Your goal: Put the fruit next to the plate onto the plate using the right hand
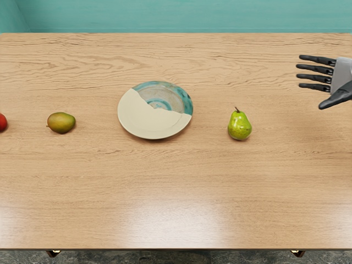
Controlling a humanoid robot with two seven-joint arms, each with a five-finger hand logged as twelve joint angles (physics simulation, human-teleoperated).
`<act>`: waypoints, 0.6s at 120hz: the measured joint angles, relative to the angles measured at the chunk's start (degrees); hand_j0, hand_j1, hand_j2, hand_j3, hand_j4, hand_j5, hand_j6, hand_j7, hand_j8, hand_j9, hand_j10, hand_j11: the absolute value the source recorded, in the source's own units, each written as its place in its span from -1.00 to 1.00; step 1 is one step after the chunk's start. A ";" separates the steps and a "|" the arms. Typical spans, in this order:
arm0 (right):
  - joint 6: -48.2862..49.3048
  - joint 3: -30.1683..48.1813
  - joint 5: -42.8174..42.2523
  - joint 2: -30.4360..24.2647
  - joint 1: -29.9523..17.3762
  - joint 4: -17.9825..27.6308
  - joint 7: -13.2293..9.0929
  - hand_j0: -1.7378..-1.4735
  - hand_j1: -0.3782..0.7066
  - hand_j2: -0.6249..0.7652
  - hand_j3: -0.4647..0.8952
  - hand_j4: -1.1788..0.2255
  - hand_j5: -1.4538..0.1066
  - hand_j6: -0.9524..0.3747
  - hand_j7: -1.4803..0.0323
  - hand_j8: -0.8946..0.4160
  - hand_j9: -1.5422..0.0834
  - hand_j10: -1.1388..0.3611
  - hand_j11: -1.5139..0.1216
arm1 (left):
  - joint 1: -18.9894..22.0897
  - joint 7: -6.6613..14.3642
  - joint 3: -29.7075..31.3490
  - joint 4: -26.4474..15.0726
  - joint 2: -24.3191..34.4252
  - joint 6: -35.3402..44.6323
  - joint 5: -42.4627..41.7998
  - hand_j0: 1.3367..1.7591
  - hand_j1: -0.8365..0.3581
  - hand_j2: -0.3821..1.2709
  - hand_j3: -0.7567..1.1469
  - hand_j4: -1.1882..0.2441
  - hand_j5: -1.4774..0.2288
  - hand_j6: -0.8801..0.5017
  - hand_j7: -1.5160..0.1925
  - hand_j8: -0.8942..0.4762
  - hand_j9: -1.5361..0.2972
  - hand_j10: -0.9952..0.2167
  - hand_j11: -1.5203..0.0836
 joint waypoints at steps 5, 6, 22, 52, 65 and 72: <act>0.00 0.02 -0.03 -0.20 -0.04 0.01 0.00 -0.40 -0.95 -0.10 -0.32 0.68 0.86 0.44 0.96 0.37 0.90 0.52 0.85 | 0.00 0.00 0.00 0.00 0.00 0.00 0.00 0.52 0.98 -0.54 -0.21 0.66 0.73 0.27 0.77 0.31 0.68 0.64 0.90; 0.00 0.03 -0.03 -0.20 -0.05 0.01 0.00 -0.40 -0.95 -0.10 -0.32 0.68 0.86 0.44 0.96 0.37 0.90 0.52 0.85 | 0.00 0.00 0.00 0.00 0.00 0.00 0.00 0.52 0.98 -0.54 -0.21 0.66 0.73 0.27 0.77 0.31 0.68 0.64 0.90; 0.00 -0.03 -1.06 0.58 0.15 0.24 0.00 -0.40 -0.95 -0.10 -0.32 0.68 0.86 0.44 0.96 0.37 0.90 0.52 0.85 | 0.00 0.00 0.01 0.00 0.00 0.00 0.00 0.52 0.98 -0.54 -0.21 0.66 0.73 0.27 0.77 0.31 0.68 0.64 0.90; -1.32 0.40 -11.26 -2.61 5.07 20.31 -0.04 -0.40 -0.95 -0.10 -0.32 0.68 0.86 0.44 0.96 0.37 0.90 0.52 0.85 | 0.00 0.00 0.01 0.00 0.00 0.00 0.00 0.52 0.98 -0.54 -0.21 0.66 0.73 0.27 0.77 0.31 0.68 0.64 0.90; -12.16 0.39 -18.69 -3.74 7.29 28.78 -0.07 -0.40 -0.95 -0.10 -0.32 0.68 0.86 0.44 0.96 0.36 0.90 0.52 0.85 | 0.00 0.00 -0.03 0.00 0.00 0.00 0.00 0.52 0.98 -0.54 -0.21 0.66 0.73 0.27 0.77 0.31 0.68 0.64 0.90; -20.77 0.29 -23.94 -3.10 7.87 31.34 -0.76 -0.40 -0.95 -0.10 -0.32 0.68 0.86 0.43 0.96 0.36 0.90 0.52 0.85 | -0.09 0.00 -0.04 0.00 0.00 0.00 0.00 0.52 0.98 -0.54 -0.21 0.66 0.73 0.27 0.77 0.31 0.68 0.64 0.90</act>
